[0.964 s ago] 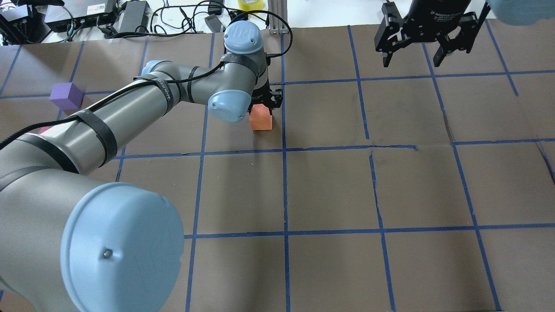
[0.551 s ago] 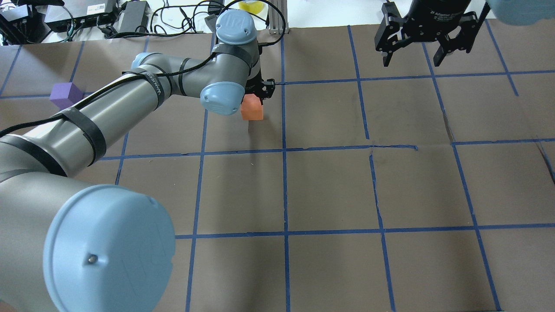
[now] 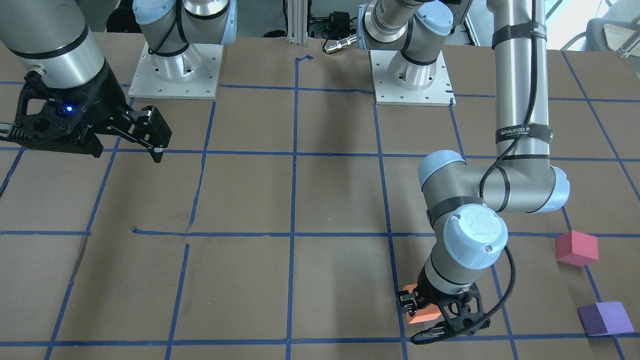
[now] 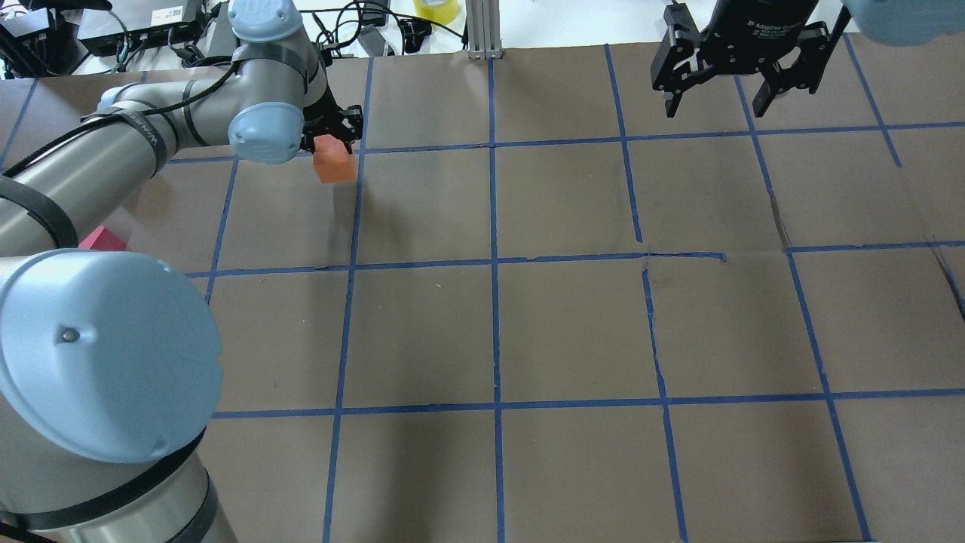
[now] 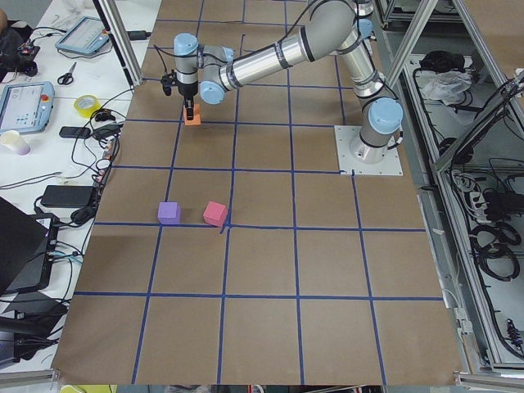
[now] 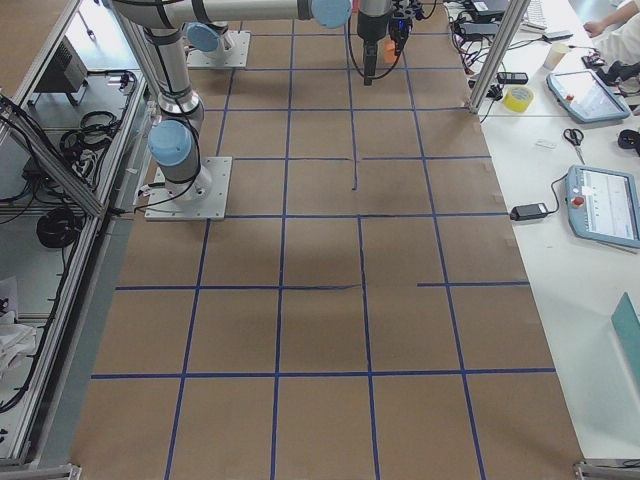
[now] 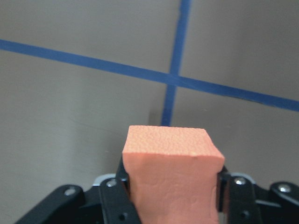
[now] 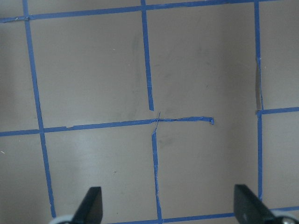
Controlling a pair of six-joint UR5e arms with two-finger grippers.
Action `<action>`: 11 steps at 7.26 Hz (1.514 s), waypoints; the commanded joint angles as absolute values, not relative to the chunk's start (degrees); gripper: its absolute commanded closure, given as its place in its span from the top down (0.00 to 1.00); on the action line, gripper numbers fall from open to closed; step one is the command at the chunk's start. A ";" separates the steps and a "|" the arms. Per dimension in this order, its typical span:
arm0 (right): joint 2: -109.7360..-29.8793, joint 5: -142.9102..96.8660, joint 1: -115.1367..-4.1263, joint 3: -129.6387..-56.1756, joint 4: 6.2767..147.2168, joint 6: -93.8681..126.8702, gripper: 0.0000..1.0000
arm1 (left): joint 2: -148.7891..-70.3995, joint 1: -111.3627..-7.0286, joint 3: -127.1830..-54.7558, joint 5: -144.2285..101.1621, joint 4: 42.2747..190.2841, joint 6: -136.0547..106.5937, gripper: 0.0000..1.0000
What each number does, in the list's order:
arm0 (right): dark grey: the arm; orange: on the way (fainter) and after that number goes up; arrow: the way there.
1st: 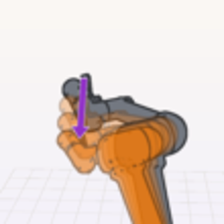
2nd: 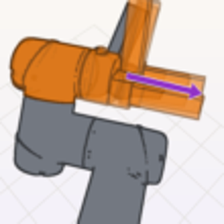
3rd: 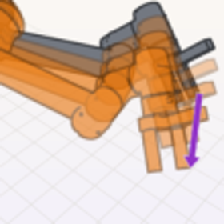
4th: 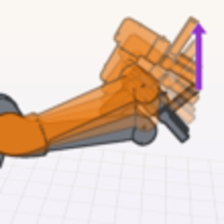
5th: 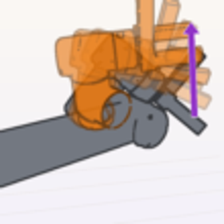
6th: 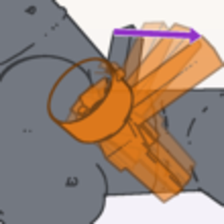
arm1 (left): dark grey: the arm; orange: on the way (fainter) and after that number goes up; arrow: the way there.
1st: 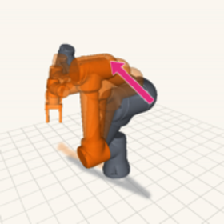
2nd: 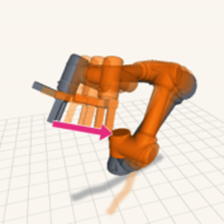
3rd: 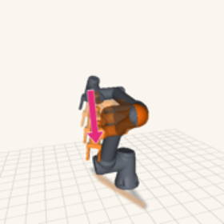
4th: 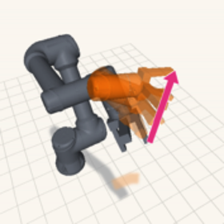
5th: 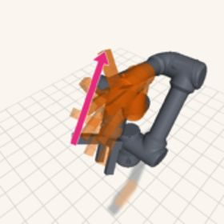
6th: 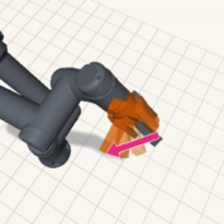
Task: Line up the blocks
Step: 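Carry the orange cube with the left gripper toward the purple cube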
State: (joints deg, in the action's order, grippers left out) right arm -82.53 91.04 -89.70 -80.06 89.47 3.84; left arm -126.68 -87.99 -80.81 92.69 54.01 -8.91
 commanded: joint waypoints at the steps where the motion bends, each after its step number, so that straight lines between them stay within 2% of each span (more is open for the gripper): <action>1: -82.53 90.97 -89.65 -80.07 89.47 3.87 1.00 | -127.00 -81.78 -79.63 91.58 54.23 0.90 0.00; 3: -82.53 91.05 -89.65 -80.07 89.47 3.87 1.00 | -127.26 -71.07 -79.55 92.02 59.20 15.24 0.00; 6: -82.53 90.97 -89.65 -80.07 89.47 3.87 1.00 | -125.77 -61.64 -77.62 94.56 63.02 22.74 0.00; 11: -82.53 91.05 -89.65 -80.07 89.47 3.87 1.00 | -128.75 -59.33 -72.25 94.83 65.47 24.43 0.00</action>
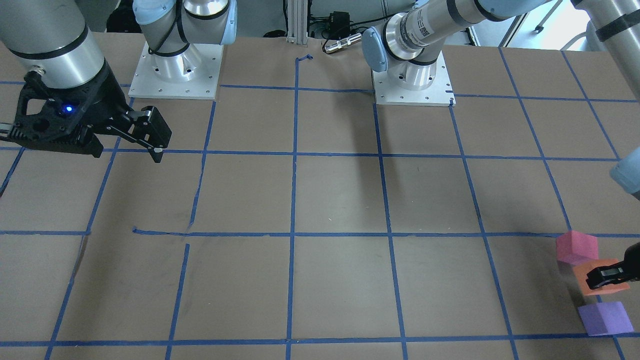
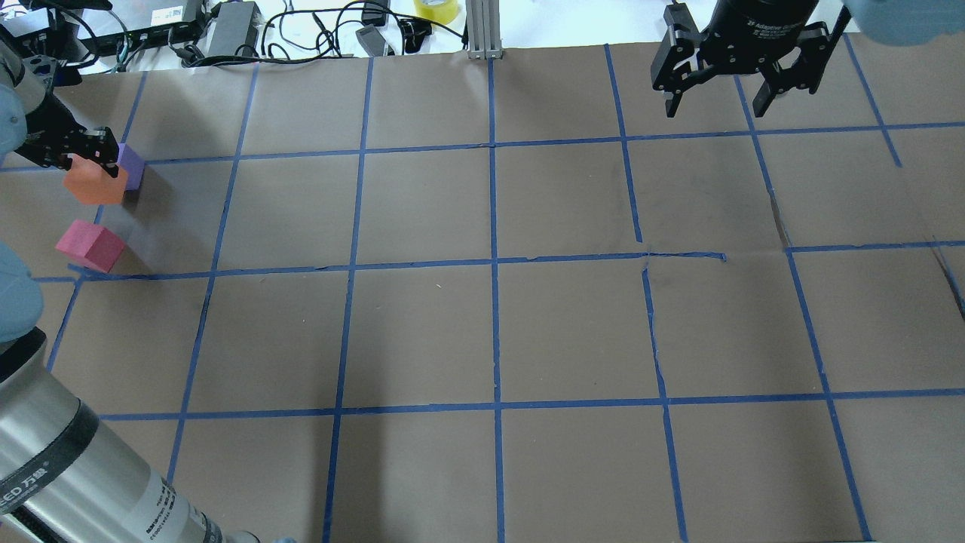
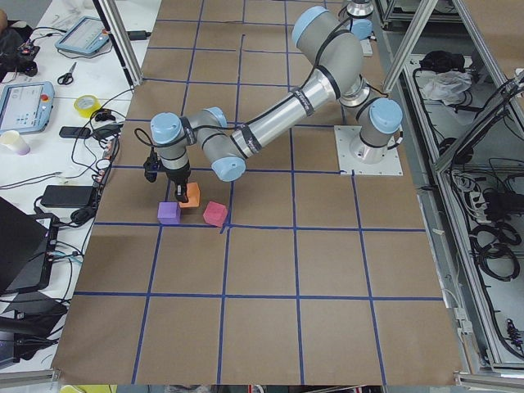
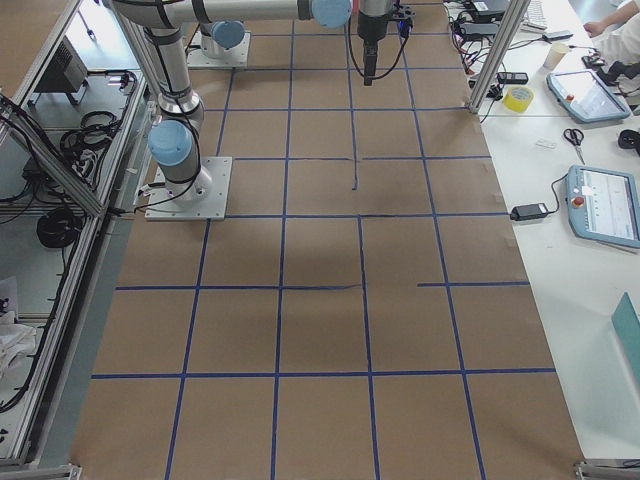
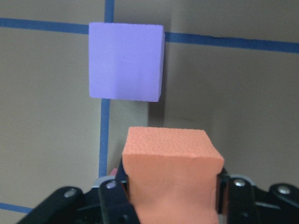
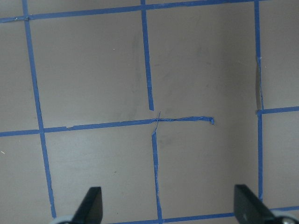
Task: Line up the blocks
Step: 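Carry the orange cube with the left gripper toward the purple cube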
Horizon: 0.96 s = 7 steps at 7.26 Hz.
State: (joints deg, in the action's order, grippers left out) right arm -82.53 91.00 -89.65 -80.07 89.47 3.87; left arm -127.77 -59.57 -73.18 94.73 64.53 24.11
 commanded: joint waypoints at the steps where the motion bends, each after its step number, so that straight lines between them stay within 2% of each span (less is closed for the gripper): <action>1: -82.53 90.97 -89.65 -80.07 89.47 3.87 1.00 | -129.19 -59.24 -72.16 94.83 65.48 24.78 0.00; 7: -82.53 91.05 -89.65 -80.16 89.47 3.87 1.00 | -131.48 -58.89 -71.54 95.53 64.69 30.24 0.00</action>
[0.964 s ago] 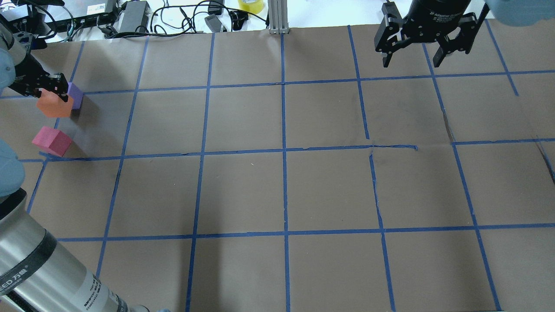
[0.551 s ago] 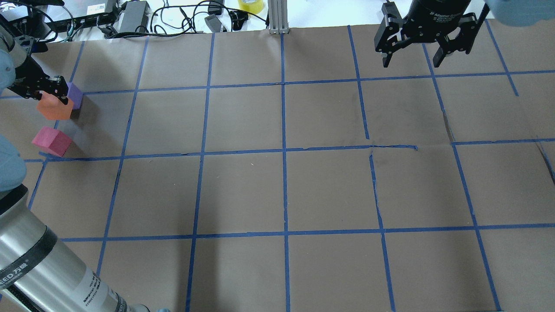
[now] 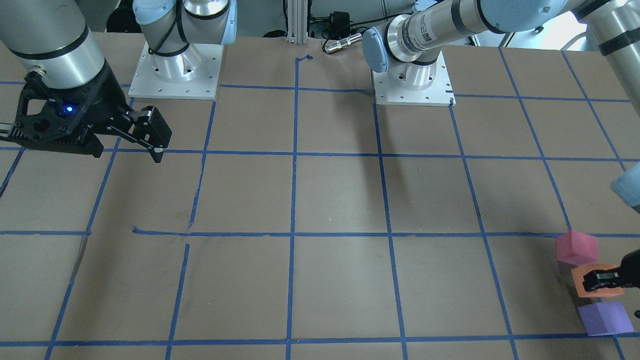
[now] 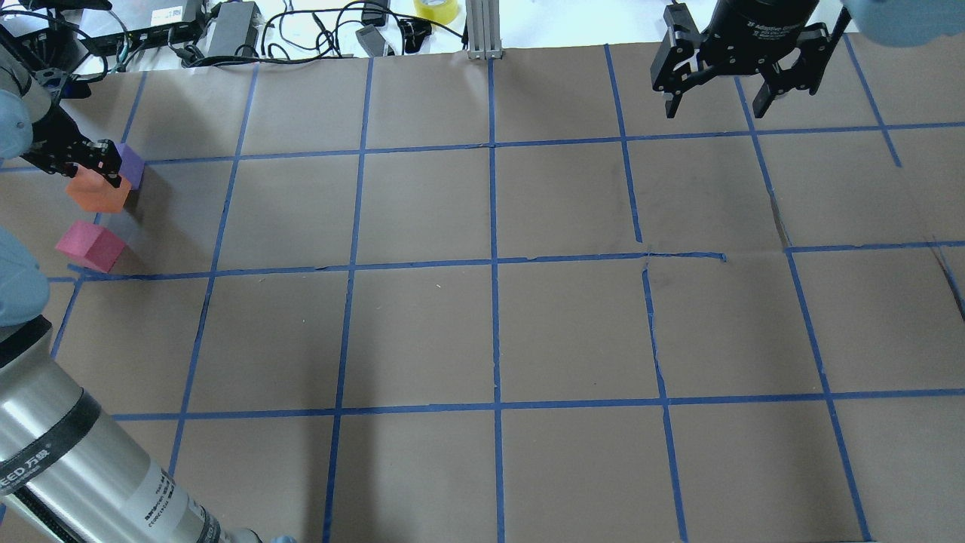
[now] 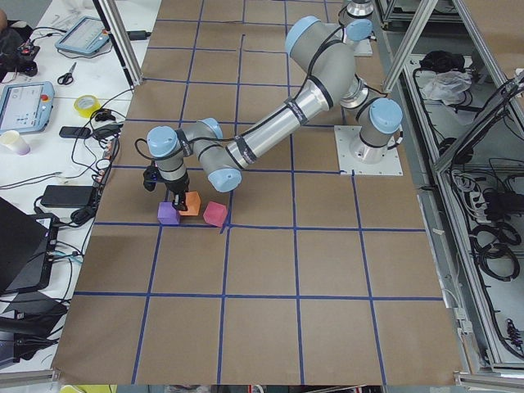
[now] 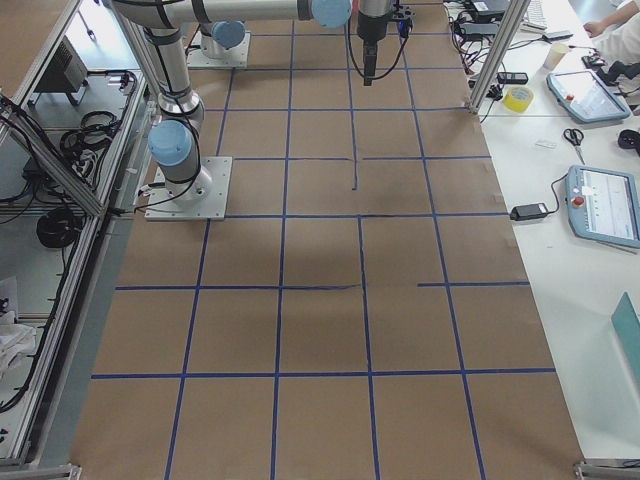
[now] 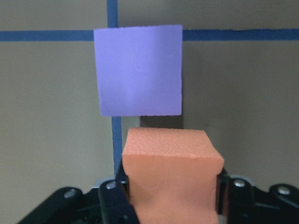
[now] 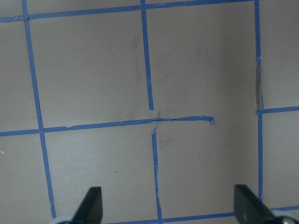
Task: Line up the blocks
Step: 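Lower the orange cube between the purple and pink cubes, open left gripper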
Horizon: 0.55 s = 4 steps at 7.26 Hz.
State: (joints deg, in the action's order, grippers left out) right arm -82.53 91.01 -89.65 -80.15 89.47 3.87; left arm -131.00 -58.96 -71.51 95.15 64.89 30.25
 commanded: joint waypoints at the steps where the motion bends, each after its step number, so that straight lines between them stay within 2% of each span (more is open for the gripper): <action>1: -82.53 90.97 -89.65 -80.16 89.47 3.87 1.00 | -131.57 -58.28 -71.46 95.54 64.77 30.15 0.00; 4: -82.53 91.14 -89.65 -80.16 89.47 3.78 1.00 | -132.80 -57.22 -71.80 95.36 64.78 30.41 0.00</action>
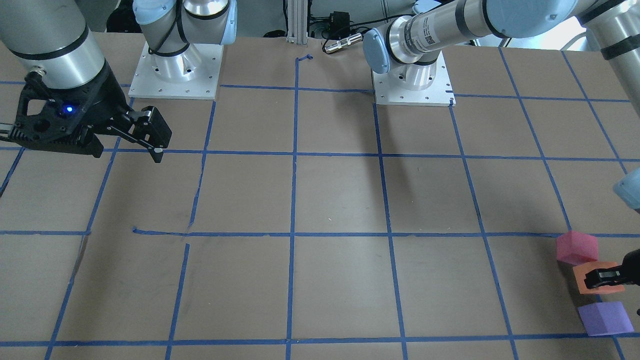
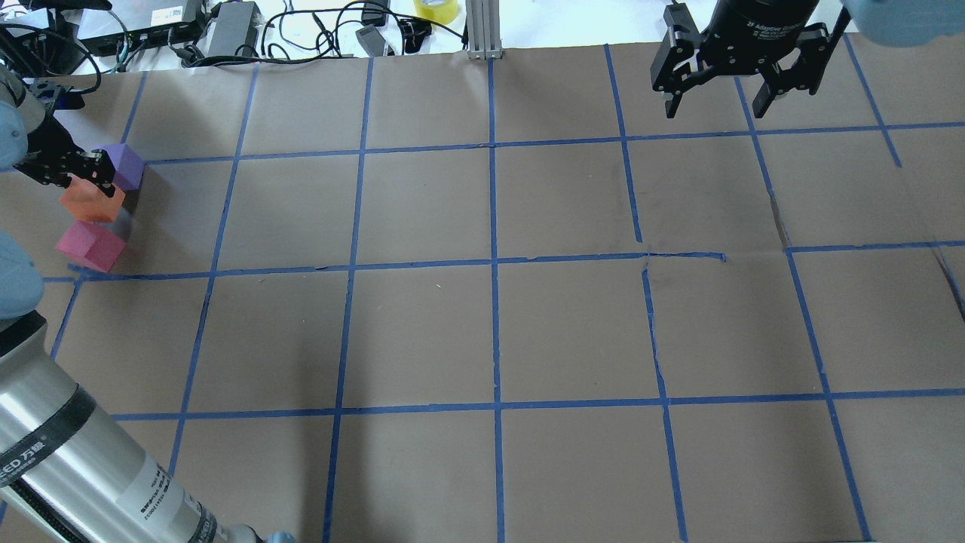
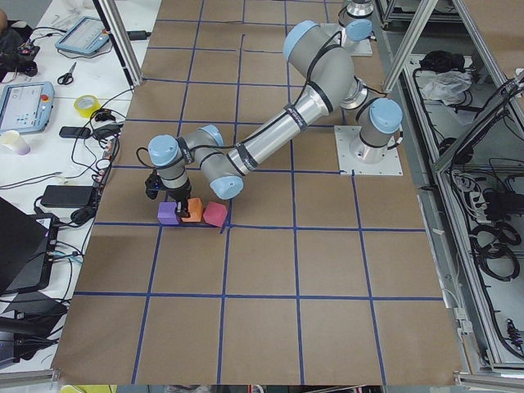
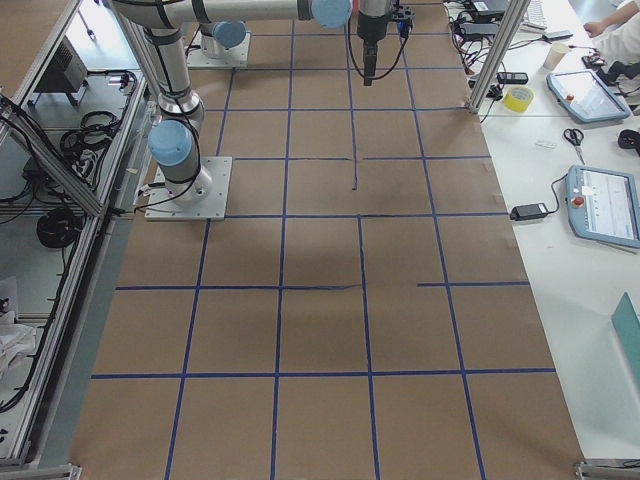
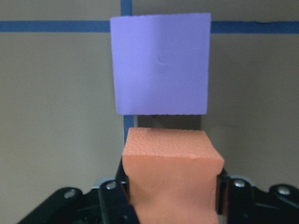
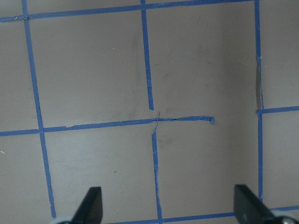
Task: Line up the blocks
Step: 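Lower the orange cube between the purple and pink cubes, open left gripper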
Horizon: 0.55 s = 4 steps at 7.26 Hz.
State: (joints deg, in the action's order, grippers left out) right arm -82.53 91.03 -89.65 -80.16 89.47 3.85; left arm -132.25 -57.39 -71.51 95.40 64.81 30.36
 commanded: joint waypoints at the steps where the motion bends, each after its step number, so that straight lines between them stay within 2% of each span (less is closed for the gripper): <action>1: -82.53 91.06 -89.65 -80.16 89.47 3.87 1.00 | -133.06 -57.13 -71.98 95.19 64.86 30.41 0.00; 4: -82.44 90.97 -89.65 -80.16 89.65 3.87 1.00 | -133.68 -57.13 -71.89 95.19 64.78 31.20 0.00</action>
